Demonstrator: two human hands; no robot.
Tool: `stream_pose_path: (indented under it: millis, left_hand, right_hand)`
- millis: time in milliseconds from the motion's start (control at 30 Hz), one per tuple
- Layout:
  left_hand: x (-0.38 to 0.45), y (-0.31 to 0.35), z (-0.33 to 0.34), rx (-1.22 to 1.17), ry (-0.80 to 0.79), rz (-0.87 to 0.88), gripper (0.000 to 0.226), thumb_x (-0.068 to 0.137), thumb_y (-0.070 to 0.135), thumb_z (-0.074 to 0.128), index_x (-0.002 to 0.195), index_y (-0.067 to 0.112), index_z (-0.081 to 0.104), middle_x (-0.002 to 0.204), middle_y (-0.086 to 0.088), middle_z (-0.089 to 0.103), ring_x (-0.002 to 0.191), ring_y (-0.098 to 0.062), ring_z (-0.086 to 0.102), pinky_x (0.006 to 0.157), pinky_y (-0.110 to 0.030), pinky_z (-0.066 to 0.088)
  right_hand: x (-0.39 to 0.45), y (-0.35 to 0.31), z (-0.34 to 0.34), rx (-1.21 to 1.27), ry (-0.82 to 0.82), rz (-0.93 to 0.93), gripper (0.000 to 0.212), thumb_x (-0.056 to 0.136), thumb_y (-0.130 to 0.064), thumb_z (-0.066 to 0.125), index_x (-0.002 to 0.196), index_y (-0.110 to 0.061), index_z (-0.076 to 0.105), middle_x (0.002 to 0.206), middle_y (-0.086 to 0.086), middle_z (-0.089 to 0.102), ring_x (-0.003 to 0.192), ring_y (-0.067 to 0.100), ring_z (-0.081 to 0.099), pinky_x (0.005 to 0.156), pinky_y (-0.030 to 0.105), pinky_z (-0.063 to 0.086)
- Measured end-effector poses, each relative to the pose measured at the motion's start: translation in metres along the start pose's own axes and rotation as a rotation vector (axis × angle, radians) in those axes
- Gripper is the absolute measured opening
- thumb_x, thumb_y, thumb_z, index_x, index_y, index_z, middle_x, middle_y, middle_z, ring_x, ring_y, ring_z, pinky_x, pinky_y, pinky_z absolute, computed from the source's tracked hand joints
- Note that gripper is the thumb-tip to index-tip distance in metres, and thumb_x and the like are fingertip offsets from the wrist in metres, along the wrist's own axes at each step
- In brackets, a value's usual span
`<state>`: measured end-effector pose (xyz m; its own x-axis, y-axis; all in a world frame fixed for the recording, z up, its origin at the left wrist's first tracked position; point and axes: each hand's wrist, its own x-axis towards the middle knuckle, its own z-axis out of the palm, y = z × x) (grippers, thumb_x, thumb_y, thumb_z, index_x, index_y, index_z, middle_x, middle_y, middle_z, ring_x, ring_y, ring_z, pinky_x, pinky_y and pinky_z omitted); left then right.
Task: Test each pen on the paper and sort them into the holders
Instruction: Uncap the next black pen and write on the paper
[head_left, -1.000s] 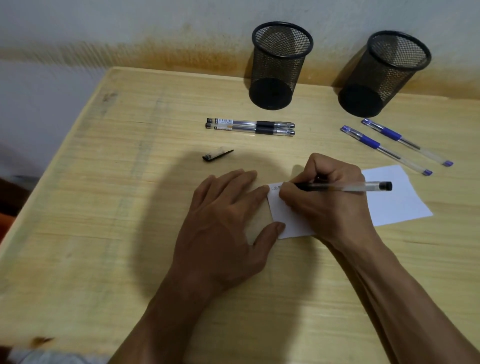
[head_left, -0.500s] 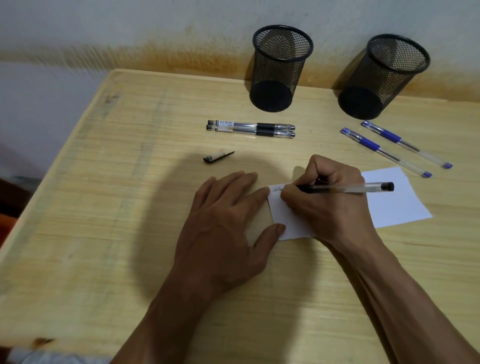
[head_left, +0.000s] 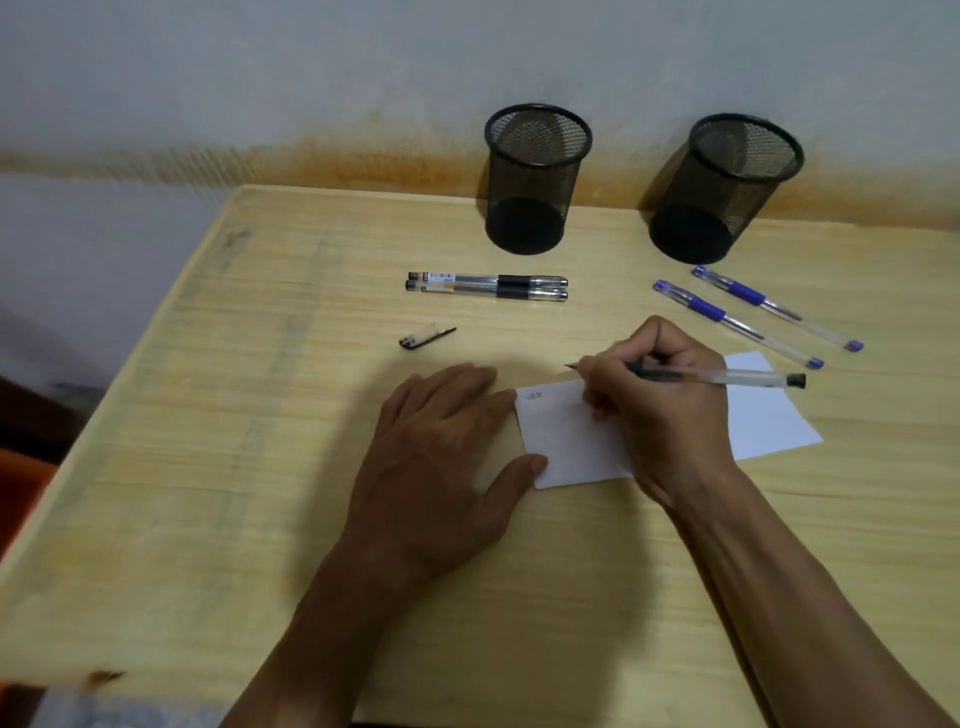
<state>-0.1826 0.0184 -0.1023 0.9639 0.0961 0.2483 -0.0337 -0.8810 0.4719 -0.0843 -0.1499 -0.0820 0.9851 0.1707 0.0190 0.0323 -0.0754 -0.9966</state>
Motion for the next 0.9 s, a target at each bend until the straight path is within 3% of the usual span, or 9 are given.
stream_pose_path:
  millis: [100,167,233,300,467,567,733,900]
  left_hand:
    - [0.010,-0.002,-0.003,-0.048,0.191,-0.067,0.041,0.088,0.039,0.055,0.115,0.011,0.068,0.120,-0.008,0.068,0.113,-0.026,0.061,0.098,-0.048,0.050]
    - [0.023,-0.009,-0.008,0.003,0.305,-0.169,0.033,0.092,0.029,0.054,0.116,0.011,0.067,0.121,-0.007,0.067,0.114,-0.028,0.058,0.097,-0.048,0.048]
    - [0.035,-0.016,-0.014,0.032,0.279,-0.314,0.034,0.094,0.027,0.054,0.125,0.015,0.063,0.131,-0.005,0.061,0.124,-0.026,0.049,0.105,-0.046,0.040]
    - [0.041,-0.023,-0.015,0.097,0.196,-0.389,0.033,0.095,0.031,0.055,0.123,0.018,0.064,0.132,-0.004,0.059,0.125,-0.027,0.046,0.102,-0.045,0.038]
    - [0.043,-0.025,-0.011,0.142,0.241,-0.345,0.014,0.092,0.023,0.062,0.094,0.015,0.073,0.107,-0.004,0.070,0.104,-0.035,0.058,0.084,-0.046,0.046]
    - [0.041,-0.017,-0.011,0.100,0.251,-0.345,0.009,0.092,0.020,0.063,0.089,0.015,0.070,0.100,-0.004,0.068,0.101,-0.032,0.056,0.083,-0.043,0.044]
    - [0.023,0.020,-0.025,-0.239,0.399,-0.354,0.007,0.091,0.023,0.065,0.095,0.021,0.071,0.094,0.007,0.069,0.090,-0.013,0.062,0.079,-0.027,0.045]
    - [0.012,0.056,-0.038,-0.577,0.392,-0.309,0.012,0.090,0.009,0.068,0.092,0.019,0.073,0.087,0.006,0.074,0.079,-0.007,0.068,0.074,-0.017,0.052]
  right_hand:
    - [-0.002,-0.003,-0.002,0.069,0.004,0.029,0.016,0.084,-0.002,0.071,0.078,-0.012,0.061,0.059,-0.003,0.067,0.056,0.008,0.062,0.067,0.023,0.060]
    - [-0.004,-0.005,-0.002,0.113,-0.004,0.026,0.014,0.086,0.000,0.070,0.082,-0.009,0.060,0.060,-0.002,0.068,0.060,0.007,0.065,0.069,0.019,0.058]
    - [-0.006,-0.008,-0.003,0.154,-0.018,0.022,0.011,0.086,0.001,0.070,0.085,-0.006,0.061,0.065,0.000,0.071,0.063,0.009,0.067,0.067,0.017,0.056]
    - [-0.007,-0.012,-0.004,0.178,-0.038,0.028,0.012,0.086,0.001,0.072,0.086,-0.006,0.063,0.074,0.002,0.073,0.066,0.010,0.069,0.063,0.019,0.057]
    - [-0.006,-0.014,-0.008,0.241,-0.047,0.120,0.013,0.083,0.002,0.075,0.085,-0.010,0.069,0.083,0.006,0.075,0.078,0.022,0.071,0.067,0.032,0.060]
    - [-0.009,-0.019,-0.012,0.306,-0.056,0.144,0.018,0.085,0.002,0.073,0.087,-0.015,0.074,0.088,0.003,0.078,0.087,0.023,0.073,0.070,0.027,0.059]
    - [-0.024,-0.045,-0.023,0.272,-0.017,0.039,0.015,0.084,-0.012,0.079,0.095,-0.018,0.072,0.088,-0.002,0.078,0.079,0.009,0.074,0.065,0.018,0.057]
    - [-0.047,-0.063,-0.035,0.187,-0.143,-0.016,0.018,0.087,-0.009,0.075,0.104,-0.016,0.076,0.090,-0.004,0.079,0.082,0.007,0.076,0.068,0.016,0.057]
